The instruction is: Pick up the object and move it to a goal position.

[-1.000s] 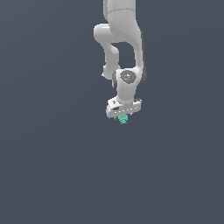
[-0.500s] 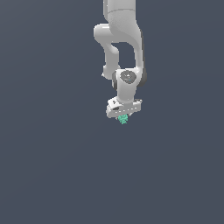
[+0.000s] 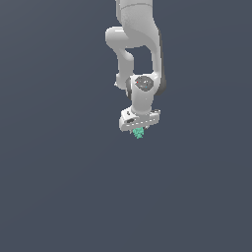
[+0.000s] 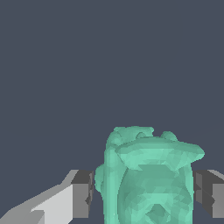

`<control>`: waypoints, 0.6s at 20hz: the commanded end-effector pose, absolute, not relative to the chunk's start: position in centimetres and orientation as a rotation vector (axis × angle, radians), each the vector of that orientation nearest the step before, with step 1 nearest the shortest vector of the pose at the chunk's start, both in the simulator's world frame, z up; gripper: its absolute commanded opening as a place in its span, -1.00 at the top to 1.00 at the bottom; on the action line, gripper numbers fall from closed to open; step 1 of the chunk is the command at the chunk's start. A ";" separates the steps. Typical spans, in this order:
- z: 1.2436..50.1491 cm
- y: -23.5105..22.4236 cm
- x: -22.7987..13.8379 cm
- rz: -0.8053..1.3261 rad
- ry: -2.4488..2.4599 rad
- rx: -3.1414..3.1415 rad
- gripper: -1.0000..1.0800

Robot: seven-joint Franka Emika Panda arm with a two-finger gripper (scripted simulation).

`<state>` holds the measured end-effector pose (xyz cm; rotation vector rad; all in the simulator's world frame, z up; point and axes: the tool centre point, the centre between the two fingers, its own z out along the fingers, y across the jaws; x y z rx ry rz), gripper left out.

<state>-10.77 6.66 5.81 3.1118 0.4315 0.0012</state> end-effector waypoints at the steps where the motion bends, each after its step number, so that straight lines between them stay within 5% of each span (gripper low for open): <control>1: 6.9 6.6 -10.5 0.003 0.431 3.112 1.00; 12: 15.6 5.8 -8.4 0.002 0.432 3.113 1.00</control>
